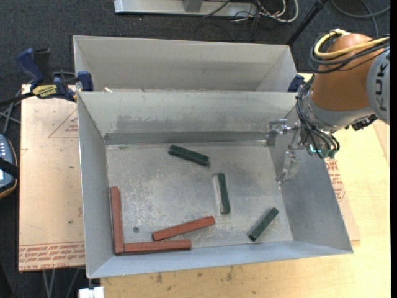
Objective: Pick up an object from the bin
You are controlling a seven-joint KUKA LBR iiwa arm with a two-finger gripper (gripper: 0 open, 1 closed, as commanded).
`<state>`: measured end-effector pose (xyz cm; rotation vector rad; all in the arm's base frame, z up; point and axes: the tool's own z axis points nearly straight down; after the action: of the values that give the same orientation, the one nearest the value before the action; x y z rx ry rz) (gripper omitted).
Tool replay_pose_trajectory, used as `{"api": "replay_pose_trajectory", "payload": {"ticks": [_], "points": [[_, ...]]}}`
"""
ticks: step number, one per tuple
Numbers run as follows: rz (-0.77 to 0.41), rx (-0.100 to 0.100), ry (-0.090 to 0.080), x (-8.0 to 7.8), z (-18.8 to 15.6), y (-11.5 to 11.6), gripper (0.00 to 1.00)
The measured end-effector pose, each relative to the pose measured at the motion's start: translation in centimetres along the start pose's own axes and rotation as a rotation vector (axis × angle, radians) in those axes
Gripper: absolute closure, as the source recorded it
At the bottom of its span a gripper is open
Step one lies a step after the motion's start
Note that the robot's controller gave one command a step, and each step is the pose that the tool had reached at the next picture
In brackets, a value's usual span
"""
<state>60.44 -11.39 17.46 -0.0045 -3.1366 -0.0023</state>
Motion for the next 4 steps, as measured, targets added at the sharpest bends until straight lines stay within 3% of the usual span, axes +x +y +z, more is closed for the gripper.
{"api": "replay_pose_trajectory", "payload": {"ticks": [1,3,4], "points": [[-0.002,0.001,-0.007,-0.2,-0.4,0.0,0.0],[-0.22,0.001,-0.006,6.9,5.2,0.1,0.0],[-0.191,0.002,-0.009,6.5,9.0,0.7,0.0]]}}
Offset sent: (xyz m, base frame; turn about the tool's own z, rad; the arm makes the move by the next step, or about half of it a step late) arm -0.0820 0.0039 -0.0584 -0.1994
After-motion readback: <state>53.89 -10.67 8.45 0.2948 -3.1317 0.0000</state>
